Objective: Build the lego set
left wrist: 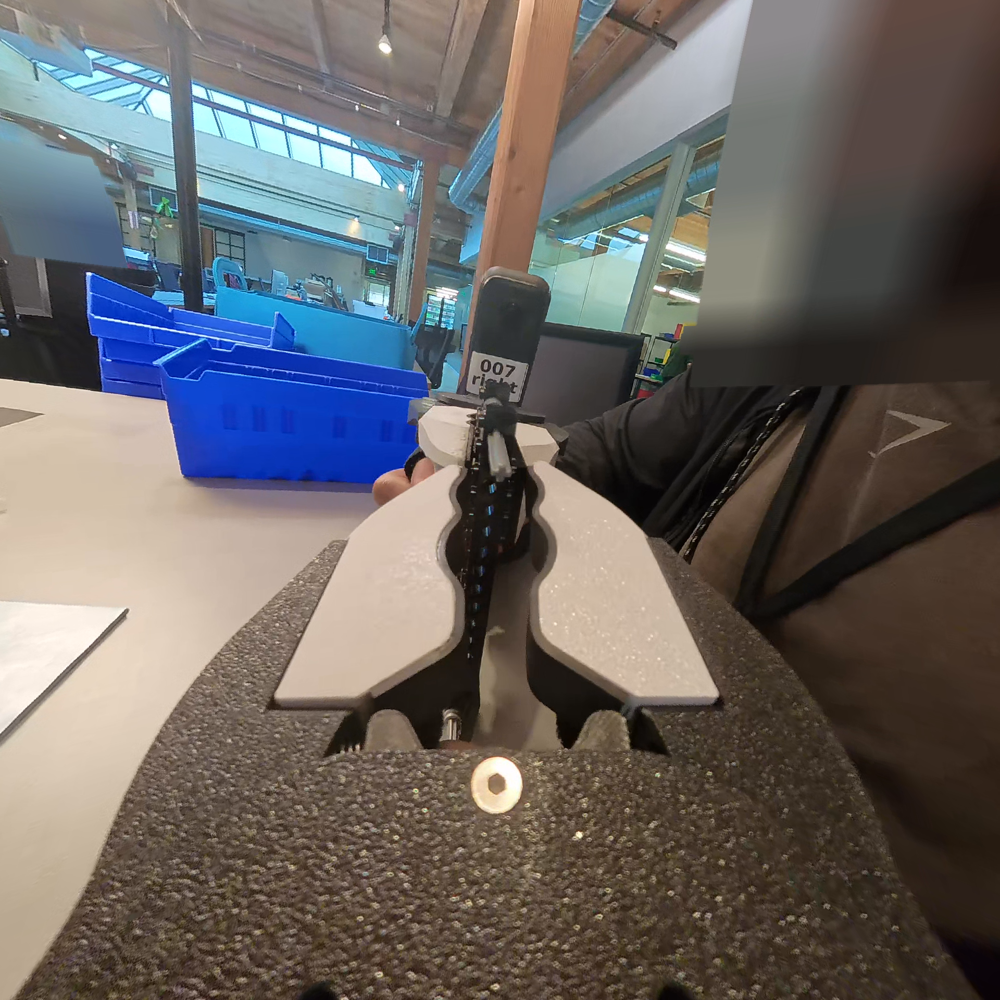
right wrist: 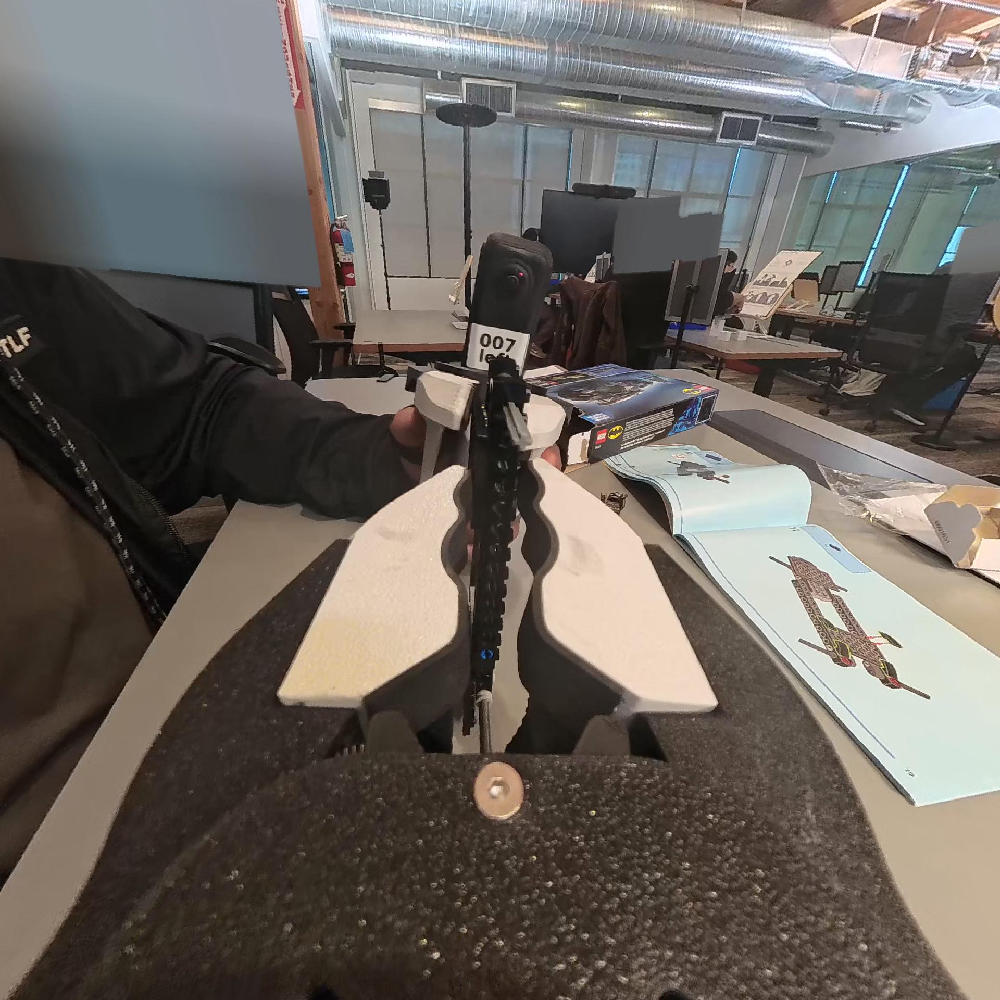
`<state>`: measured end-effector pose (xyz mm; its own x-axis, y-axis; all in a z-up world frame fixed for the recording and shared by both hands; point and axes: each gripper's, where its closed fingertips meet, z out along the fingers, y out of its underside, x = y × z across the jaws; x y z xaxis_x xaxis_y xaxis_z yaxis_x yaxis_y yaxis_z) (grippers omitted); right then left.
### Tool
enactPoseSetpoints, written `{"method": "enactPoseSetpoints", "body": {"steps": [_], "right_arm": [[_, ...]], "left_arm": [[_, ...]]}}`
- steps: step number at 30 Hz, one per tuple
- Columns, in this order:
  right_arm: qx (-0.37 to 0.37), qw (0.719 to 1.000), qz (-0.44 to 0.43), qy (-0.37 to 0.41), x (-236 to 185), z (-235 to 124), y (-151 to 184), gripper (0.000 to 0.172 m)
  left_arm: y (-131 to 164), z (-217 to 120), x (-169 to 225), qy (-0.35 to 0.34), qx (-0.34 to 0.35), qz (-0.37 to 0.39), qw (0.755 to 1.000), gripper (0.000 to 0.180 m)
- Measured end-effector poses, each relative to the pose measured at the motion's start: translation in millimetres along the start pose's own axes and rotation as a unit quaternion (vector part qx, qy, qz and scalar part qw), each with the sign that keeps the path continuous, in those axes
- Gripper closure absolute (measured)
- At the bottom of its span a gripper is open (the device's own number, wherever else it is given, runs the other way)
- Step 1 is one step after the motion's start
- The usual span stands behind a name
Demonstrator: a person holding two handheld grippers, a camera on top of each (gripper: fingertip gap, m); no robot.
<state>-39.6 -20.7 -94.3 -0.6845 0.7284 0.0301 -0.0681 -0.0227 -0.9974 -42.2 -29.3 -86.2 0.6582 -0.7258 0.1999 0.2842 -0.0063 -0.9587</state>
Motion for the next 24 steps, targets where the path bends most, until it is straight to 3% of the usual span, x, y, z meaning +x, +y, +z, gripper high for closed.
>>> {"method": "enactPoseSetpoints", "body": {"steps": [24], "right_arm": [[0.005, 1.000, 0.007, 0.001, 1.4, -0.4, -0.2, 0.155]], "left_arm": [[-0.3, 0.0, -4.4, -0.012, 0.012, 0.014, 1.000, 0.166]]}}
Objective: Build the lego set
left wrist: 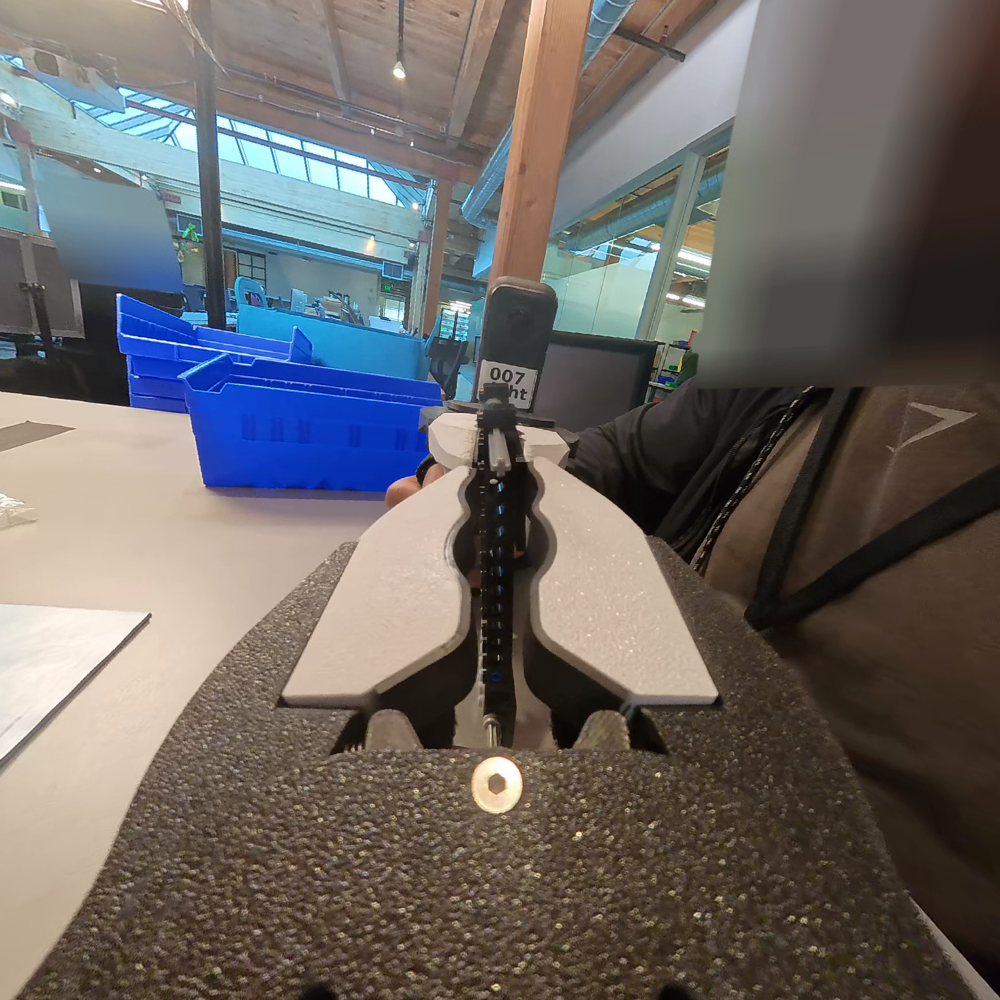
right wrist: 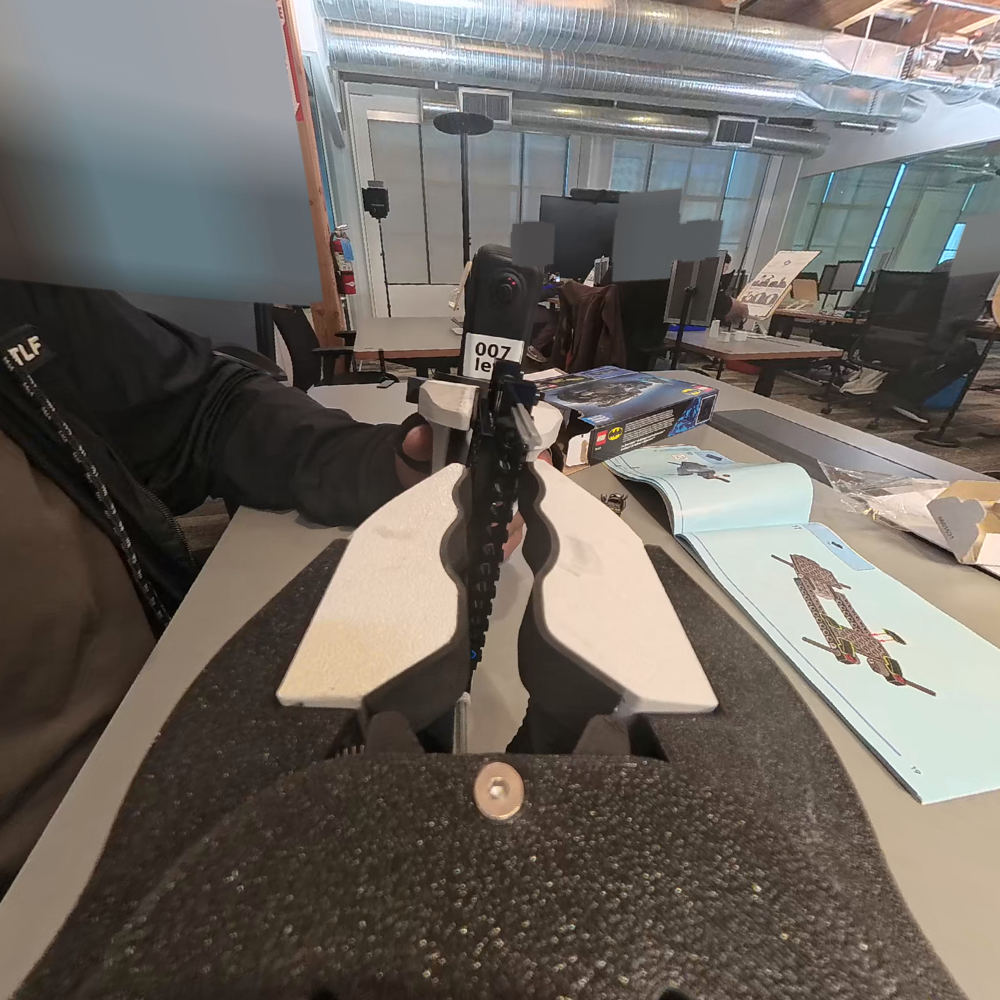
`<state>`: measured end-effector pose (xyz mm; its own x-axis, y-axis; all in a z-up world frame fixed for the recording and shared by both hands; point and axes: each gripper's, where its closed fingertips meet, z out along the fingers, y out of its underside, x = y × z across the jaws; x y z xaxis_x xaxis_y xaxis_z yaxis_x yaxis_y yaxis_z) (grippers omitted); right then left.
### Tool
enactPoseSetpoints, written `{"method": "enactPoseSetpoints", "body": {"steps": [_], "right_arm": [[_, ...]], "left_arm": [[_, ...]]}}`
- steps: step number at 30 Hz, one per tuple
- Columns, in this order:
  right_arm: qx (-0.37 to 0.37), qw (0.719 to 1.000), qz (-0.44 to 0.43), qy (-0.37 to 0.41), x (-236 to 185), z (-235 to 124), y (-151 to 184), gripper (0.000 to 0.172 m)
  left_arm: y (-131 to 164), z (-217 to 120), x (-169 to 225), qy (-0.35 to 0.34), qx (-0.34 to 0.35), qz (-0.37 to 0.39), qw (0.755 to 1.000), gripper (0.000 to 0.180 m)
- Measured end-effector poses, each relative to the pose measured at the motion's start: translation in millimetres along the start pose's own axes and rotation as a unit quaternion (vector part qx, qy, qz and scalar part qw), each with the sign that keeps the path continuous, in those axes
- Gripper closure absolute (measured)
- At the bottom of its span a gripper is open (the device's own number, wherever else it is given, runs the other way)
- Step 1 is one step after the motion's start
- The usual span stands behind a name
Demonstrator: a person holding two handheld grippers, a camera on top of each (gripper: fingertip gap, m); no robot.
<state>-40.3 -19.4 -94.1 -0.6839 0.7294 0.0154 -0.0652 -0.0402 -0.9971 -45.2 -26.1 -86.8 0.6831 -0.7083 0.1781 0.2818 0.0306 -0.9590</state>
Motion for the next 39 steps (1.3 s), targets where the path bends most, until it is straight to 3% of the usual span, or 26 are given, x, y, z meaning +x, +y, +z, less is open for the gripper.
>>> {"method": "enactPoseSetpoints", "body": {"steps": [6, 9, 32, 39], "right_arm": [[0.010, 0.999, 0.051, 0.016, 14.5, -2.9, 0.2, 0.156], [0.026, 0.997, 0.077, 0.020, 21.8, -6.8, -4.4, 0.156], [0.044, 0.993, 0.112, -0.001, 20.6, -7.9, -8.5, 0.156], [0.025, 0.989, 0.137, 0.047, 40.3, -11.6, 0.1, 0.153]], "left_arm": [[1.3, 1.3, -14.3, -0.038, 0.001, -0.043, 0.998, 0.164], [6.1, 0.7, -15.0, -0.037, -0.012, -0.053, 0.998, 0.154], [12.8, 5.7, -15.5, -0.050, -0.037, -0.044, 0.997, 0.166], [17.3, 2.3, -34.9, -0.102, -0.044, -0.088, 0.990, 0.165]]}}
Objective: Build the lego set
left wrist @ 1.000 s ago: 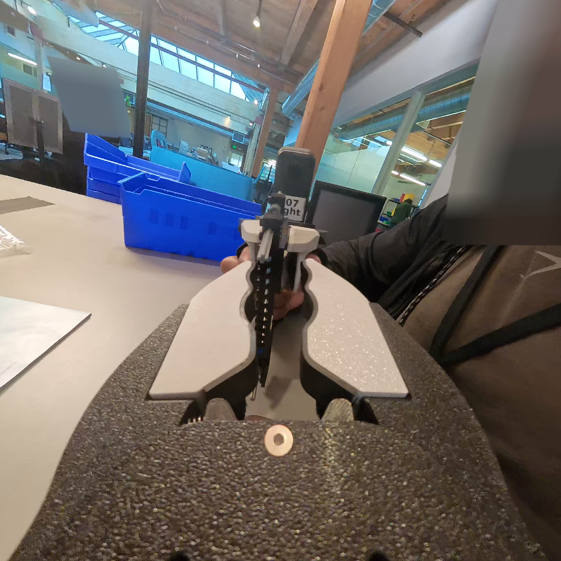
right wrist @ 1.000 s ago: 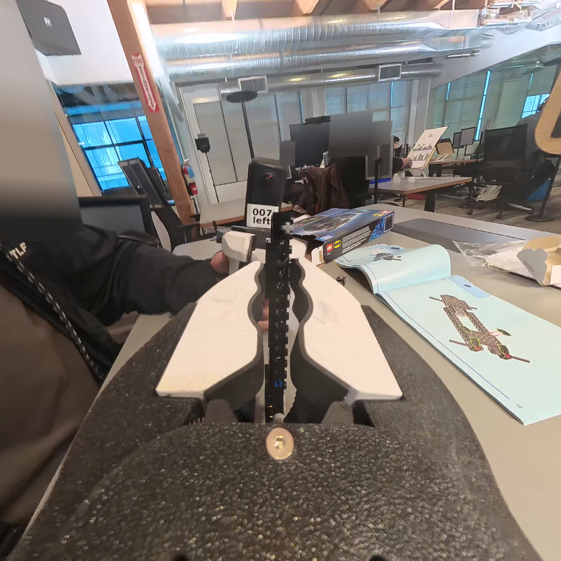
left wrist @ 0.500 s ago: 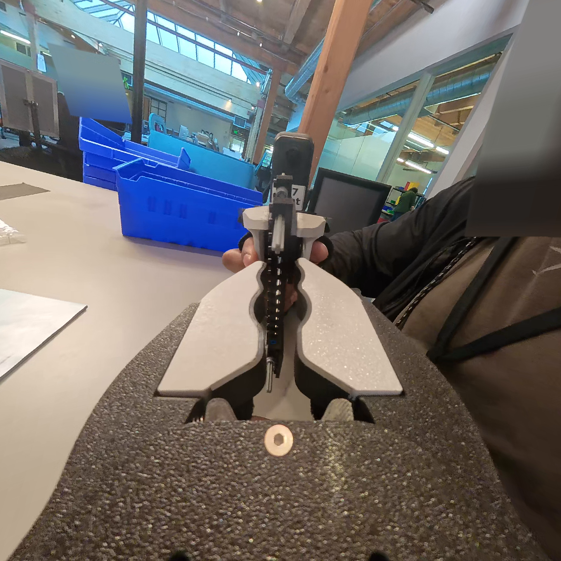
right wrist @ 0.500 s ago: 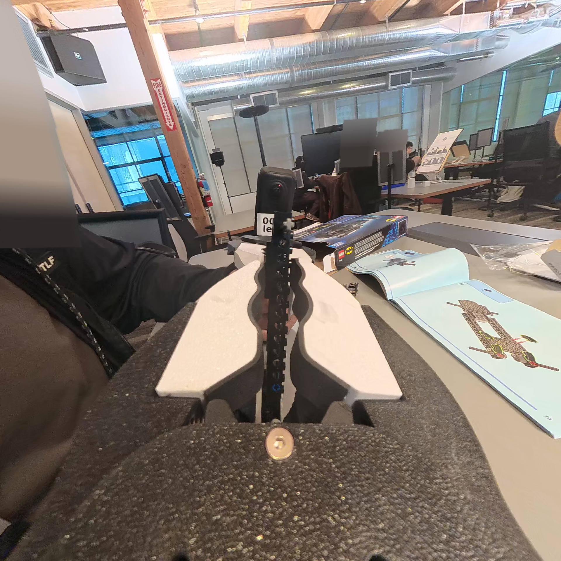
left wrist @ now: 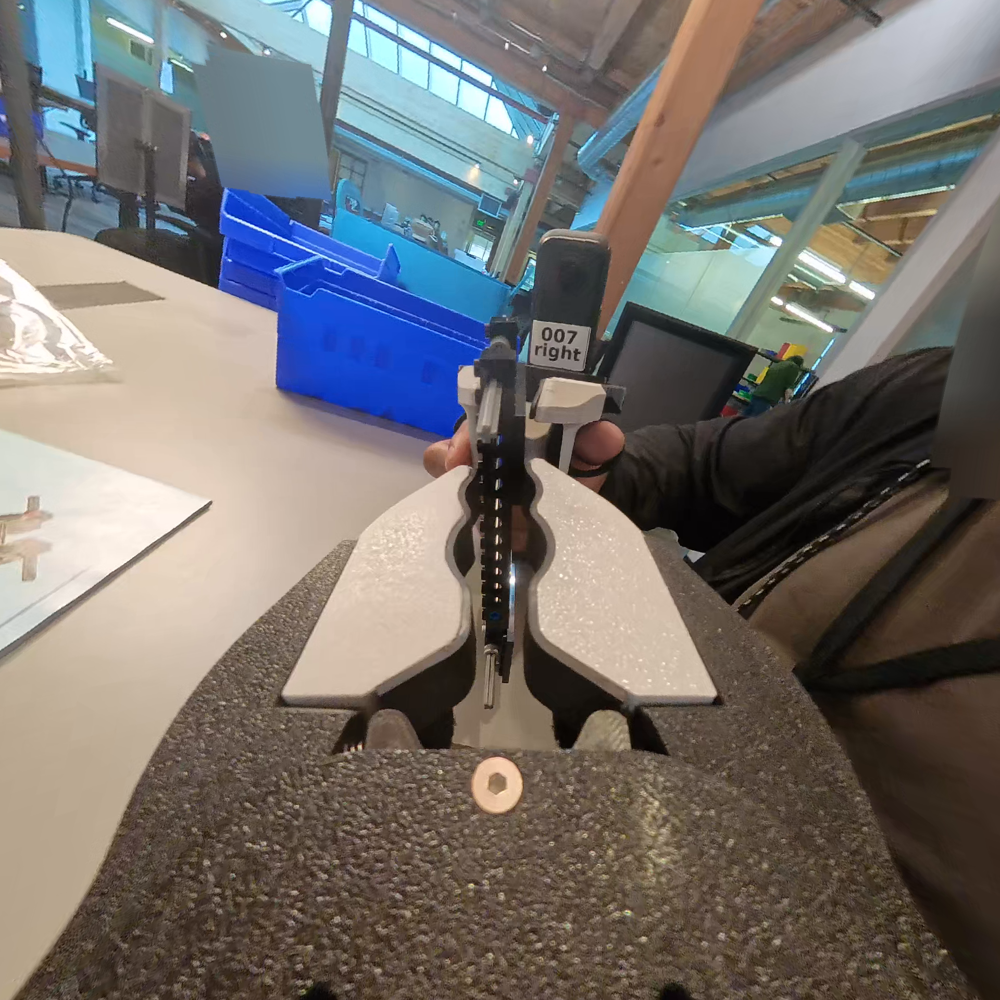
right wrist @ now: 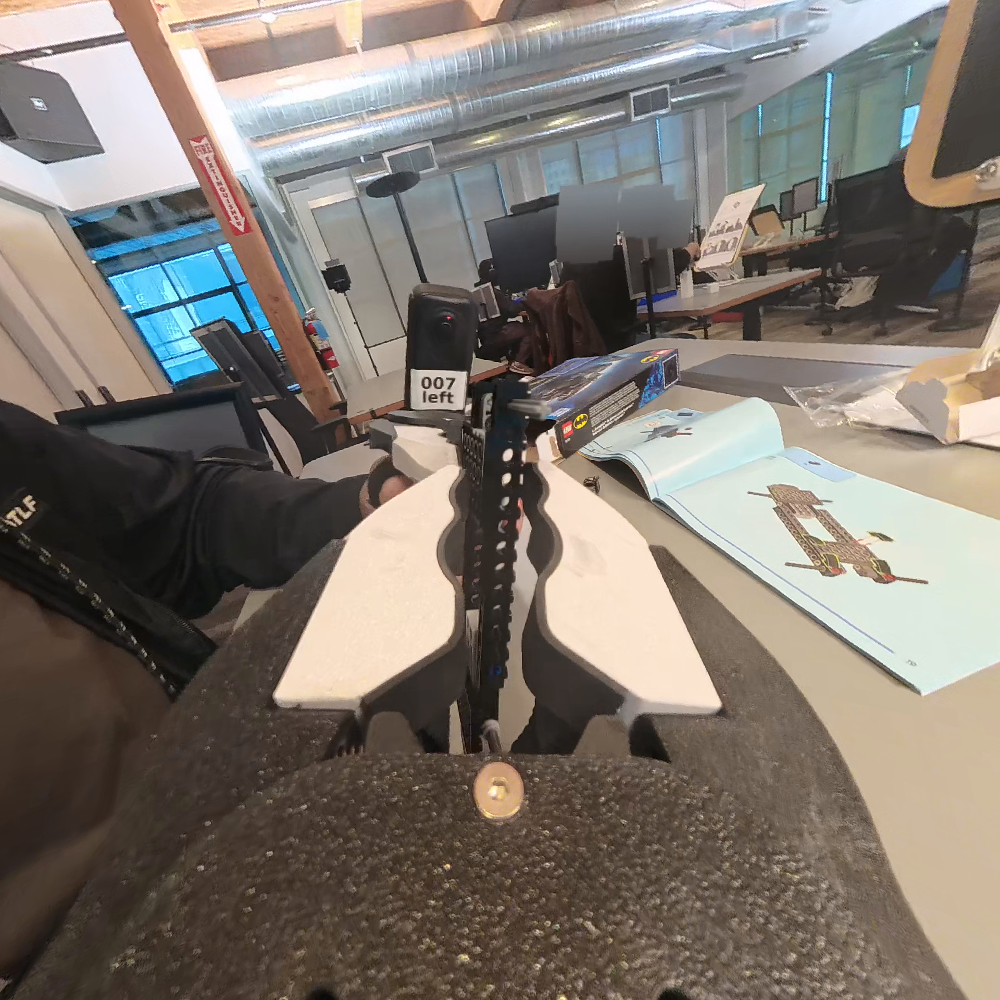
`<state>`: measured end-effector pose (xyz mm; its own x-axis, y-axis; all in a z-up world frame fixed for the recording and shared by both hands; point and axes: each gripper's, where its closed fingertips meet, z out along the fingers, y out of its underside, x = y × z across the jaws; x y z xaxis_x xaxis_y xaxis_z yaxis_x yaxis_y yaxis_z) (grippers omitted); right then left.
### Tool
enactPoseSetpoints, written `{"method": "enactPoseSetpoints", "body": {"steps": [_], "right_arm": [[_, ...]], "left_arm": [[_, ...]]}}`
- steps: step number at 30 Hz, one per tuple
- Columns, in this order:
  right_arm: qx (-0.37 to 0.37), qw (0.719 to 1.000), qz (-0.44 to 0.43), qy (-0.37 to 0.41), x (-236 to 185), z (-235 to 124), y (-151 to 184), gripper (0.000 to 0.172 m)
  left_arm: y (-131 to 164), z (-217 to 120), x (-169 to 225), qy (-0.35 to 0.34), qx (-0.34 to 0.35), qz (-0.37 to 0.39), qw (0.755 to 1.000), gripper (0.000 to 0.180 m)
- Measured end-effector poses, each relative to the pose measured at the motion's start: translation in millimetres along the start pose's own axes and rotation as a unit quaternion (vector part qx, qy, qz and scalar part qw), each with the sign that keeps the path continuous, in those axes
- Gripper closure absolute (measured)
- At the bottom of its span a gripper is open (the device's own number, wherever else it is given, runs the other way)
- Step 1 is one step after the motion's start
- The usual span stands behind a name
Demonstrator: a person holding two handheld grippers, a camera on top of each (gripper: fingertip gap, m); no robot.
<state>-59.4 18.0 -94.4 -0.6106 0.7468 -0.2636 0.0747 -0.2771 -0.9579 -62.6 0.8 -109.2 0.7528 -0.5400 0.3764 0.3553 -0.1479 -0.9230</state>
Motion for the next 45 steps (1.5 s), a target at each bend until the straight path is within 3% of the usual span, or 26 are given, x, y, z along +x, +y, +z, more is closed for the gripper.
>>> {"method": "enactPoseSetpoints", "body": {"steps": [10, 19, 24, 30, 35, 38, 45], "right_arm": [[-0.041, 0.998, 0.053, 0.013, 11.9, 1.4, 13.4, 0.152], [-0.040, 0.999, 0.007, -0.028, -11.4, 0.4, 7.4, 0.157], [-0.029, 0.999, 0.009, -0.036, -15.3, 0.4, 3.7, 0.157], [-0.049, 0.998, -0.026, -0.026, -17.7, 3.2, 10.1, 0.156], [-0.056, 0.997, -0.047, -0.013, -12.7, 2.1, 12.7, 0.142], [-0.051, 0.996, -0.064, -0.033, -20.6, 1.8, 12.7, 0.155], [-0.037, 0.995, -0.053, -0.074, -36.0, 1.5, 9.7, 0.156]], "left_arm": [[-0.6, -3.3, -10.0, -0.003, 0.007, -0.085, 0.996, 0.166], [-1.7, -6.1, 11.7, 0.050, 0.003, 0.004, 0.999, 0.165], [-5.6, -0.1, 17.2, 0.038, 0.016, 0.025, 0.999, 0.156], [-3.7, 0.5, 16.4, 0.035, 0.021, 0.037, 0.998, 0.165], [4.3, 3.5, 18.2, 0.034, -0.012, 0.056, 0.998, 0.165], [9.2, 6.3, 19.2, 0.029, -0.031, 0.070, 0.997, 0.165], [7.2, 4.1, 34.0, 0.058, -0.034, 0.108, 0.992, 0.165]]}}
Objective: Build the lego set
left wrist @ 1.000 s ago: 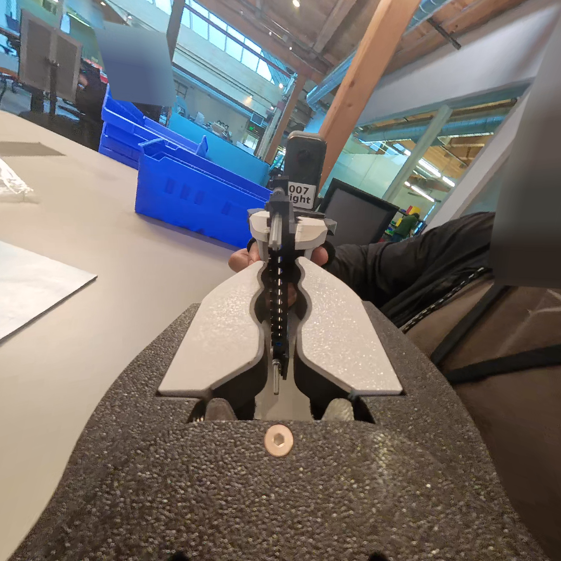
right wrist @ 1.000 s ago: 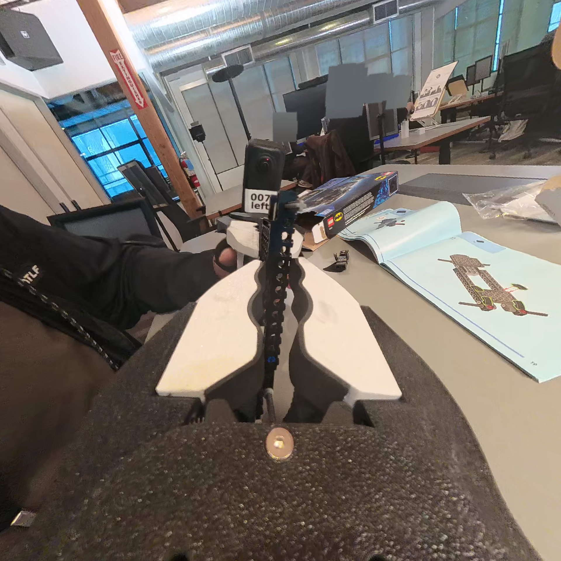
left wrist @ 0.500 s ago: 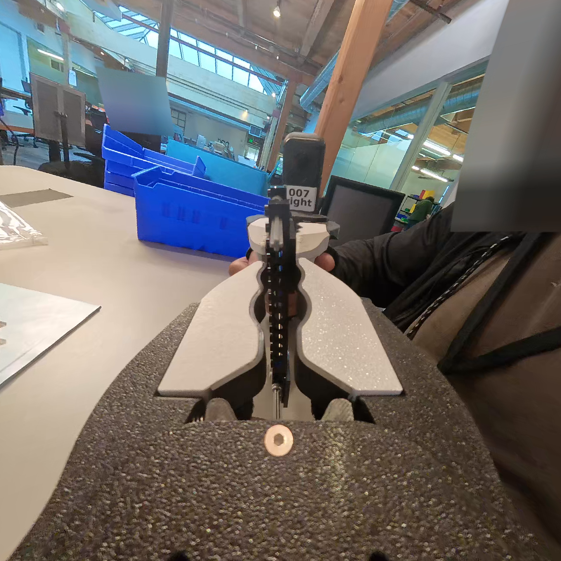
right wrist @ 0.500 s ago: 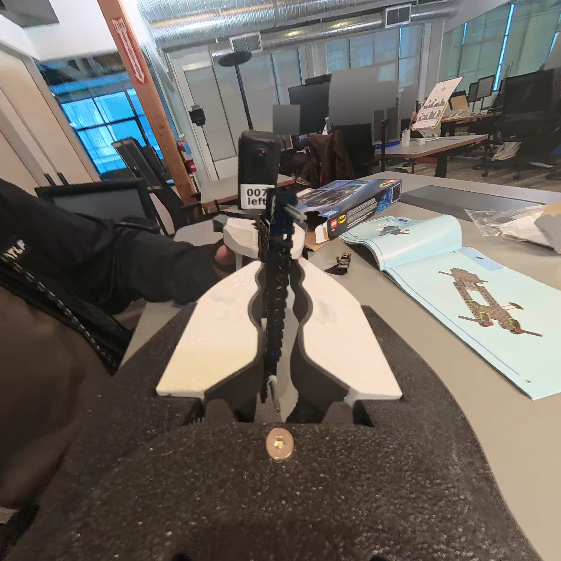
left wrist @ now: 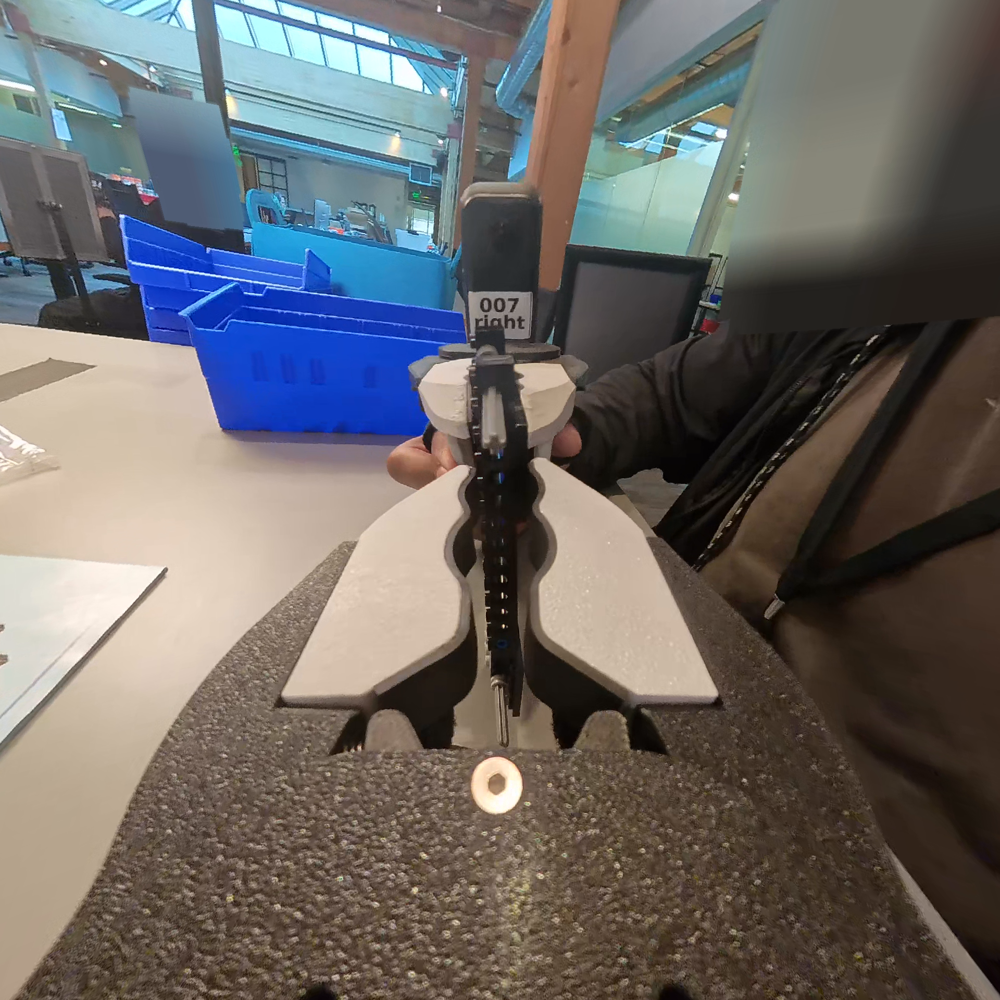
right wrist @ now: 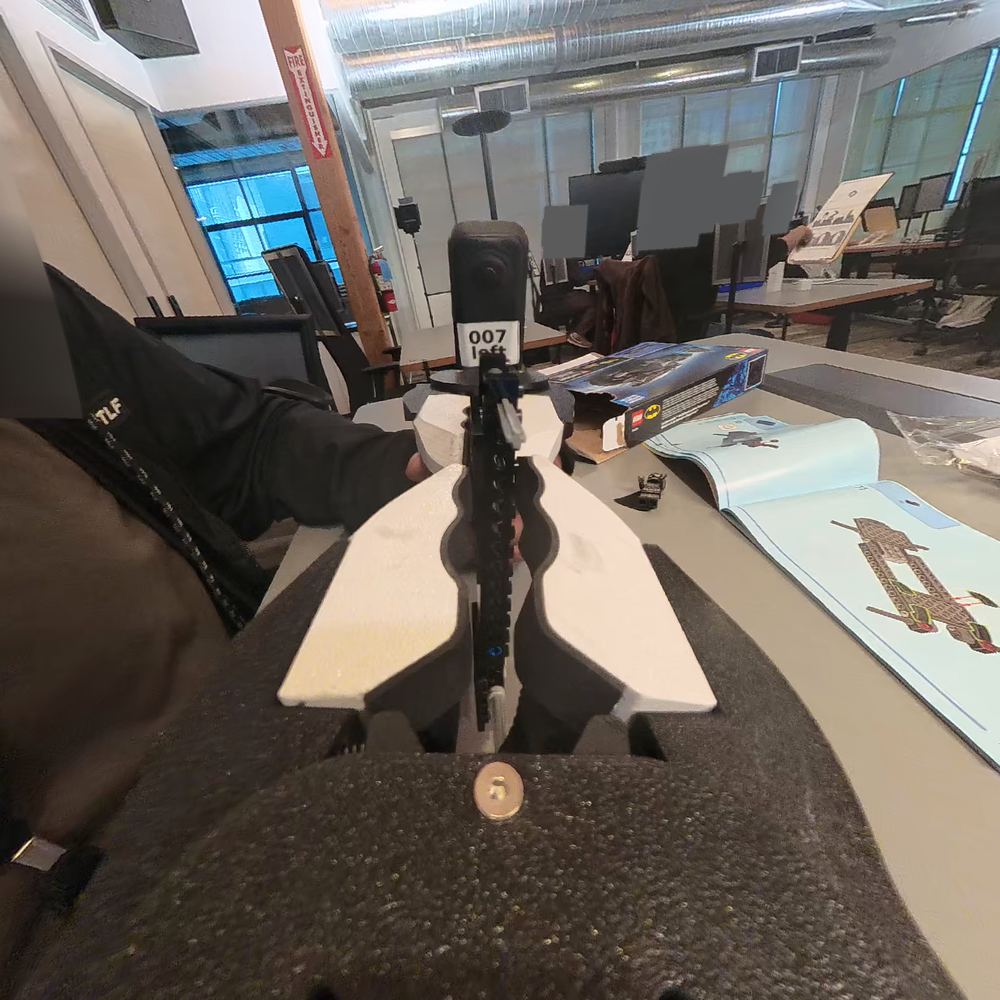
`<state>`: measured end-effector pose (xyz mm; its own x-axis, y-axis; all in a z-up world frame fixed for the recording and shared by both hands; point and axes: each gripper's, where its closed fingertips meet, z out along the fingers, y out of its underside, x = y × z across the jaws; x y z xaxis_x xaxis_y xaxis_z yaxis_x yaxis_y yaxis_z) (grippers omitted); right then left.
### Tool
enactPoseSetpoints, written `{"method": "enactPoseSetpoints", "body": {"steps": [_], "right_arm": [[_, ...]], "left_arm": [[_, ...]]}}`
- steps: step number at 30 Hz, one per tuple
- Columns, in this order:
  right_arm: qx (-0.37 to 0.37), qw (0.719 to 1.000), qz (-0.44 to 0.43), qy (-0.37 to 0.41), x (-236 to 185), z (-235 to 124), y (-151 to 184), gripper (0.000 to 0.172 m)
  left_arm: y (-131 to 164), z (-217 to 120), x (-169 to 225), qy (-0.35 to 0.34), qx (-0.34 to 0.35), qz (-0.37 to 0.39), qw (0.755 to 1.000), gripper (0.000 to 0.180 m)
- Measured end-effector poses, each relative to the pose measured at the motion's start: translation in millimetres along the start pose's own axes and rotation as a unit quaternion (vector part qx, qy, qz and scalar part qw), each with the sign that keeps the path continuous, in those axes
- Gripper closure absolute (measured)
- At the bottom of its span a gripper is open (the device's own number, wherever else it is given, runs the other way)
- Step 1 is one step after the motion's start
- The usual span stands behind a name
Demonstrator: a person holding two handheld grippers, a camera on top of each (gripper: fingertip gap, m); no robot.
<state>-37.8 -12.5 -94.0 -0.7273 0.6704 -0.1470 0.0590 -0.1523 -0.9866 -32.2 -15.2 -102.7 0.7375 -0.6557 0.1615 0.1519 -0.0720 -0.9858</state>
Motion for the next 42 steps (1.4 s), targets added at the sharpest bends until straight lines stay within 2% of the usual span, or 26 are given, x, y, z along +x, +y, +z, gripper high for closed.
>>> {"method": "enactPoseSetpoints", "body": {"steps": [9, 15, 19, 23, 29, 31, 34, 38, 42], "right_arm": [[-0.006, 0.998, -0.020, 0.051, 14.7, -3.0, 0.0, 0.150], [0.018, 0.999, -0.021, 0.031, 10.2, -7.2, -5.6, 0.157], [0.018, 0.999, -0.016, 0.044, 14.2, -7.5, -6.4, 0.157], [0.017, 0.999, 0.002, 0.046, 16.4, -6.3, -5.3, 0.157], [-0.011, 0.996, 0.028, 0.084, 31.1, -5.2, 2.5, 0.155], [-0.028, 0.995, 0.024, 0.096, 37.0, -7.1, 6.8, 0.145], [-0.077, 0.991, 0.026, 0.110, 48.8, -12.0, 21.3, 0.131], [-0.121, 0.984, 0.028, 0.126, 64.1, -21.3, 33.4, 0.125], [-0.126, 0.984, 0.035, 0.122, 74.0, -24.5, 25.7, 0.127]], "left_arm": [[2.3, -0.9, -14.4, -0.040, -0.008, -0.018, 0.999, 0.165], [6.4, 2.2, -9.6, -0.032, -0.024, -0.005, 0.999, 0.165], [-0.4, 0.3, -13.7, -0.048, -0.001, -0.012, 0.999, 0.159], [-1.6, -1.2, -16.8, -0.052, 0.010, -0.024, 0.998, 0.164], [6.1, -3.8, -28.7, -0.043, 0.003, -0.130, 0.991, 0.165], [11.2, -4.8, -30.6, -0.028, -0.005, -0.175, 0.984, 0.165], [16.1, -12.9, -47.6, -0.056, 0.001, -0.237, 0.970, 0.165], [24.9, -24.2, -56.1, -0.063, -0.026, -0.285, 0.956, 0.165], [27.5, -24.8, -54.2, -0.034, -0.033, -0.317, 0.947, 0.165]]}}
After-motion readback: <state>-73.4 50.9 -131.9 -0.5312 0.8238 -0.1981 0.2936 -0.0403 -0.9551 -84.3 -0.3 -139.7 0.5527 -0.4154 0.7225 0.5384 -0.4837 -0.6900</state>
